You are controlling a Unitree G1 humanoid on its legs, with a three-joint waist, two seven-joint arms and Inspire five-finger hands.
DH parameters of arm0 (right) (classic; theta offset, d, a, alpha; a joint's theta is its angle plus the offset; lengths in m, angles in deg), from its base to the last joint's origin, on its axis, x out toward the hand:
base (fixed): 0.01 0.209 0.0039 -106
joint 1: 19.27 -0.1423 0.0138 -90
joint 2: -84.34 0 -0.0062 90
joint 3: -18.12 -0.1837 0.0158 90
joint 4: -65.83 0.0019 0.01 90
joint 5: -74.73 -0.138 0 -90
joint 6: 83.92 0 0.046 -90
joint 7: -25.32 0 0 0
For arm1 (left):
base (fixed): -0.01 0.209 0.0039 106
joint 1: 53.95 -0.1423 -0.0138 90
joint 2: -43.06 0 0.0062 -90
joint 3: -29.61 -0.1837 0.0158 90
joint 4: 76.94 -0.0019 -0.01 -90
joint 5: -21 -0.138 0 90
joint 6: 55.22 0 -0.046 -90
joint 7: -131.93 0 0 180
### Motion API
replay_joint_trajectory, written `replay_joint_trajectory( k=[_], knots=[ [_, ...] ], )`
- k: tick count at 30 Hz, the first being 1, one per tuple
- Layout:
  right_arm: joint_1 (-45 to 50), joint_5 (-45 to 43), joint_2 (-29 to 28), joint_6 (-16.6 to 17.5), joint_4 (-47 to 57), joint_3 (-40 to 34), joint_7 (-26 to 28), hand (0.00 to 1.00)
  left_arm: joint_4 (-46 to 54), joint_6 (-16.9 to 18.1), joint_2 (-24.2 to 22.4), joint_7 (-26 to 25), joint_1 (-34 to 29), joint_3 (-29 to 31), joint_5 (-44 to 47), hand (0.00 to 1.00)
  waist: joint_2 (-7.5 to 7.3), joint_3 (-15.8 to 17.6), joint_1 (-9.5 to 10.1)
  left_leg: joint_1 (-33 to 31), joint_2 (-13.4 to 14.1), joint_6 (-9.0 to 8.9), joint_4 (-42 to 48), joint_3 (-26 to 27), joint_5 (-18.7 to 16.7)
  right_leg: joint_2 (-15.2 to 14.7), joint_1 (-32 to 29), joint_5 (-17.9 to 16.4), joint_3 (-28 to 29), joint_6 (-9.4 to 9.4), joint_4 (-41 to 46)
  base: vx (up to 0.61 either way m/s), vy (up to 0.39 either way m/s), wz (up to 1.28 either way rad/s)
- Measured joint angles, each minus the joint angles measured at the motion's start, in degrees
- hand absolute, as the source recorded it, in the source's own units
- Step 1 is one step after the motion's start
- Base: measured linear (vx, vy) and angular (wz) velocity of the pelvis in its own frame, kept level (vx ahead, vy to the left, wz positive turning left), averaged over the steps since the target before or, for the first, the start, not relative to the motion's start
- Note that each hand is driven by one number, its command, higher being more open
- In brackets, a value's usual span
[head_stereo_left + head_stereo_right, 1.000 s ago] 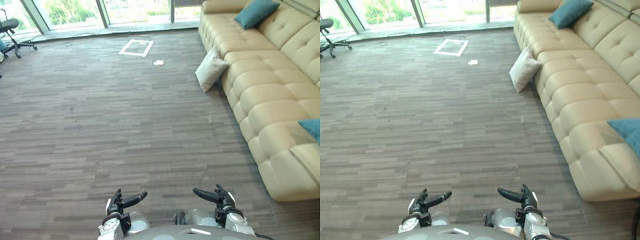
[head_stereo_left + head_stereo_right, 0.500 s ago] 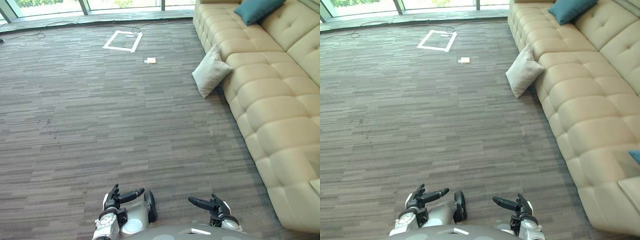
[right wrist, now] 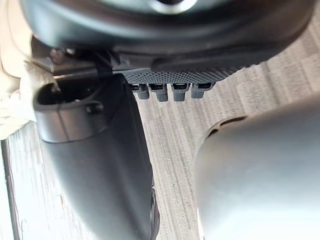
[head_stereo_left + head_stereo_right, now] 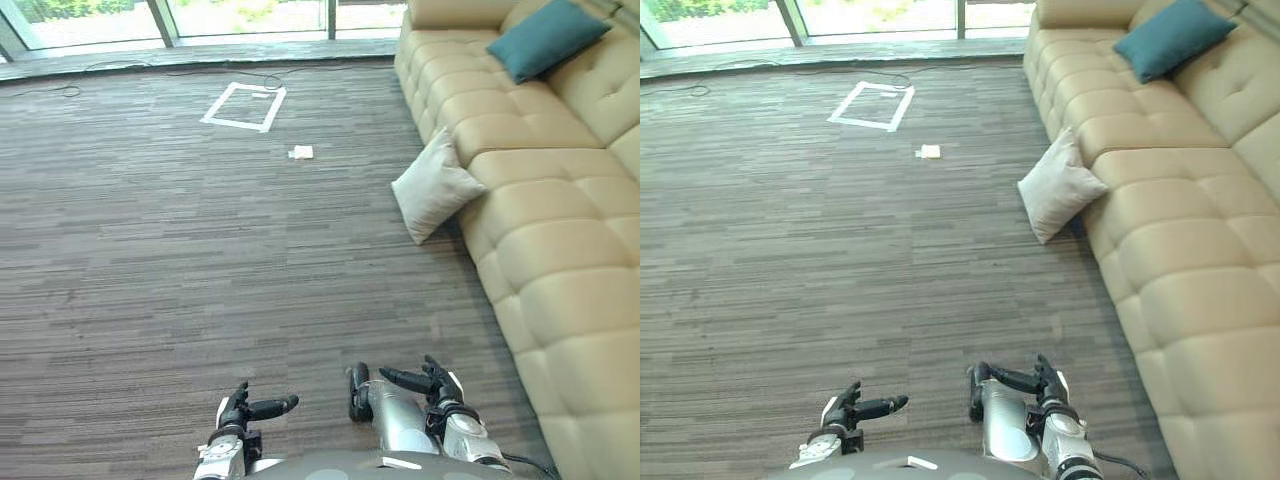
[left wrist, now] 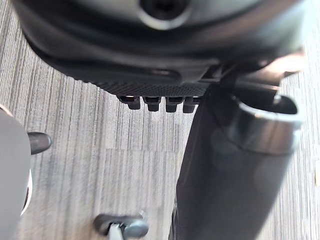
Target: Pick up cushions and gather them together orderly.
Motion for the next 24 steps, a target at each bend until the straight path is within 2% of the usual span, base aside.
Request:
replay_joint_trajectory(
  k=[1, 2, 3, 4, 5, 6, 7, 8, 10, 11, 12, 14, 15, 16, 17, 18, 19, 20, 21, 22, 23, 24],
  knots=[
    [0.42, 0.01, 0.22, -0.13, 0.32, 0.04, -0.07, 1.0, 0.88, 0.04, -0.48, -0.15, -0.41, 1.69, 0.03, 1.0, 0.57, 0.09, 0.18, -2.98, 2.0, -1.69, 8.58, -0.39, 1.32, 1.24, 2.17, -0.91, -0.18, -0.15, -0.86, 0.45, -0.219, 0.04],
    [0.87, -0.04, 0.28, -0.15, 0.37, 0.09, -0.27, 1.0, 2.53, 0.08, -0.96, -0.2, -1.58, 3.56, 0.05, 1.0, 0.87, 0.27, 0.47, -7.03, 5.54, -1.26, 19.9, 1.38, 0.94, 3.18, 6.46, -2.35, -0.17, -0.69, -2.7, 0.34, -0.15, -0.12],
    [1.11, -0.04, 0.21, -0.16, 0.36, 0.1, -0.34, 1.0, 2.79, 0.07, -0.88, -0.2, -1.84, 3.59, 0.05, 1.0, 0.81, 0.32, 0.5, -8.07, 6.19, -0.92, 21.83, 2.08, 0.69, 3.57, 8.01, -2.7, -0.17, -0.76, -3.46, 0.41, -0.141, -0.12],
    [1.91, -0.21, -0.27, -0.28, 0.3, 0.06, -0.63, 1.0, 4.39, 0.29, -0.53, -0.25, -2.31, 3.55, 0.27, 1.0, -0.03, 0.31, 1.14, -12.02, 6.97, 0.58, 23.41, 5.18, -1.11, 4.27, 12.9, -3.58, 0.19, -1.23, -6.81, 0.39, -0.123, -0.06],
    [2.0, -0.19, -0.26, -0.28, -0.11, 0.06, -0.64, 1.0, 4.59, 0.69, -0.44, -0.23, -2.17, 3.51, 0.38, 1.0, -0.52, 0.55, 1.42, -13.61, 6.5, 1.03, 21.66, 6.56, -2.14, 4.3, 14.48, -3.31, 0.43, -0.72, -8.29, 0.38, -0.11, -0.09],
    [1.95, -0.21, -0.24, -0.37, -0.49, 0.06, -0.67, 1.0, 4.7, 0.95, -0.46, -0.18, -2.01, 3.5, 0.45, 1.0, -0.59, 0.59, 1.67, -15.11, 5.67, 2.2, 18.61, 7.68, -2.95, 4.3, 16.24, -3.3, 0.69, -0.51, -9.89, 0.35, -0.064, -0.16],
    [1.81, -0.19, -0.18, -0.49, -1.1, 0.07, -0.78, 1.0, 4.75, 1.05, -0.38, -0.12, -1.74, 3.45, 0.81, 1.0, -0.56, 0.61, 1.92, -17.39, 3.83, 3.11, 11.35, 8.46, -3.69, 4.22, 18.57, -3.37, 1.33, -0.12, -12.0, 0.43, -0.04, -0.27],
    [1.9, -0.15, -0.02, -0.73, -1.42, 0.05, -0.85, 1.0, 4.8, 1.28, -0.65, -0.18, -1.43, 3.49, 0.94, 1.0, -0.44, 0.66, 2.62, -19.19, 1.16, 3.38, -0.04, 8.33, -3.41, 3.89, 20.96, -3.61, 2.08, 0.3, -13.7, 0.45, -0.014, -0.29],
    [2.0, -0.14, -0.05, -0.79, -1.62, 0.06, -0.92, 1.0, 4.86, 1.38, -0.71, -0.19, -1.42, 3.5, 0.95, 1.0, -0.49, 0.69, 2.92, -20.03, -1.21, 2.97, -9.36, 6.96, -2.31, 3.68, 22.64, -4.11, 2.85, 1.02, -14.82, 0.35, 0.037, -0.23],
    [1.85, -0.14, -0.03, -0.75, -2.22, 0.08, -0.95, 1.0, 4.91, 1.43, -0.79, -0.24, -1.38, 3.49, 1.01, 1.0, -0.41, 0.67, 3.02, -20.78, -3.57, 2.56, -19.62, 4.65, 1.13, 3.65, 24.68, -4.71, 3.66, 1.9, -16.47, 0.47, 0.09, -0.3],
    [1.87, -0.14, -0.03, -0.74, -2.44, 0.08, -1.03, 1.0, 4.88, 1.42, -0.83, -0.25, -1.35, 3.48, 1.12, 1.0, -0.35, 0.67, 3.1, -21.38, -4.49, 2.21, -24.57, 3.74, 3.67, 3.67, 25.97, -5.48, 4.46, 2.45, -17.39, 0.58, 0.141, -0.4],
    [1.95, -0.17, 0.01, -0.75, -2.57, 0.06, -1.2, 1.0, 4.85, 1.45, -0.77, -0.25, -1.23, 3.39, 1.55, 1.0, -0.18, 0.6, 3.18, -21.88, -4.72, 2.62, -27.65, 3.84, 5.6, 3.68, 27.75, -7.59, 6.17, 3.52, -17.28, 0.52, 0.158, -0.49],
    [2.39, -0.15, -0.56, -0.74, -2.58, 0.05, -1.58, 1.0, 4.36, 1.27, -0.06, -0.22, -0.93, 3.32, 2.06, 1.0, -1.1, 0.08, 3.73, -21.72, -4.98, 4.97, -24.71, 4.4, 10.55, 2.28, 29.15, -10.75, 8.06, 4.95, -15.8, 0.67, 0.212, -0.63],
    [3.4, -0.13, -1.09, -0.69, -2.53, -0.01, -1.62, 1.0, 4.28, 1.27, 0.21, -0.18, -1.05, 2.98, 2.02, 1.0, -2.06, -1.38, 3.87, -22.23, -6.22, 6.83, -21.83, 5.02, 11.04, 0.22, 28.87, -13.3, 9.14, 6.41, -12.65, 0.78, 0.251, -0.75],
    [3.76, -0.19, -1.13, -0.66, -2.58, -0.42, -1.54, 1.0, 3.8, 1.24, 0.51, -0.18, -0.94, 2.9, 1.94, 1.0, -2.97, -2.19, 3.89, -22.22, -7.13, 9.45, -19.99, 5.96, 10.57, -1.79, 26.05, -15.38, 9.87, 9.03, -5.34, 0.45, 0.151, -0.48],
    [3.72, -0.2, -1.73, -0.65, -2.55, -0.98, -1.53, 1.0, 3.36, 1.26, 0.98, -0.21, -0.87, 2.79, 1.91, 1.0, -3.52, -2.57, 3.9, -21.32, -7.95, 9.72, -19.94, 6.59, 9.44, -3.12, 23.7, -15.7, 9.93, 9.59, 0.09, 0.45, 0.186, -0.42],
    [3.43, -0.11, -2.33, -0.6, -2.55, -1.11, -1.58, 1.0, 2.34, 1.18, 2.03, -0.27, -0.69, 1.71, 1.95, 1.0, -4.84, -3.21, 3.75, -19.31, -9.59, 10.07, -21.13, 7.71, 8.05, -6.01, 18.41, -14.52, 9.77, 10.96, 12.0, 0.55, 0.252, -0.23],
    [3.11, -0.12, -2.6, -0.64, -2.6, -1.07, -1.49, 1.0, 1.57, 0.67, 2.85, -0.33, -0.27, 0.77, 1.96, 1.0, -5.78, -3.01, 3.56, -16.31, -11.06, 10.61, -22.92, 8.42, 7.22, -9.11, 14.32, -11.07, 9.3, 11.37, 22.68, 0.65, 0.295, -0.21],
    [2.88, -0.1, -2.6, -0.64, -2.64, -1.06, -1.47, 1.0, 1.15, 0.29, 3.05, -0.47, -0.28, 0.26, 1.98, 1.0, -5.87, -2.74, 3.23, -12.77, -12.08, 11.13, -24.3, 8.66, 6.19, -11.71, 12.28, -9.94, 7.19, 10.31, 29.52, 0.53, 0.234, -0.15],
    [2.62, 0.06, -2.08, -0.57, -2.54, -0.92, -1.15, 1.0, 0.9, 0.02, 2.74, -0.69, -0.35, 0.01, 1.98, 1.0, -5.22, -2.62, 2.94, -8.84, -12.31, 11.15, -25.72, 8.66, 4.88, -13.49, 11.16, -10.52, 4.44, 8.82, 33.41, 0.61, 0.23, -0.11],
    [2.63, 0.07, -1.5, 0.25, -2.41, -0.86, -0.95, 1.0, 0.64, 0.04, 2.68, -0.77, -0.97, -1.34, 1.97, 1.0, -3.76, -2.36, 2.57, -3.54, -11.85, 11.06, -28.44, 8.76, 3.98, -13.57, 9.44, -12.39, 1.41, 6.76, 33.85, 0.49, 0.161, -0.06],
    [2.57, 0.08, -1.38, 0.32, -2.4, -0.84, -0.94, 1.0, 0.58, 0.04, 2.69, -0.77, -1.12, -1.62, 1.97, 1.0, -3.59, -2.41, 2.5, -2.63, -11.66, 10.88, -28.97, 8.75, 3.82, -13.42, 8.92, -12.71, 0.78, 6.64, 33.45, 0.58, 0.142, -0.02]
  ],
)
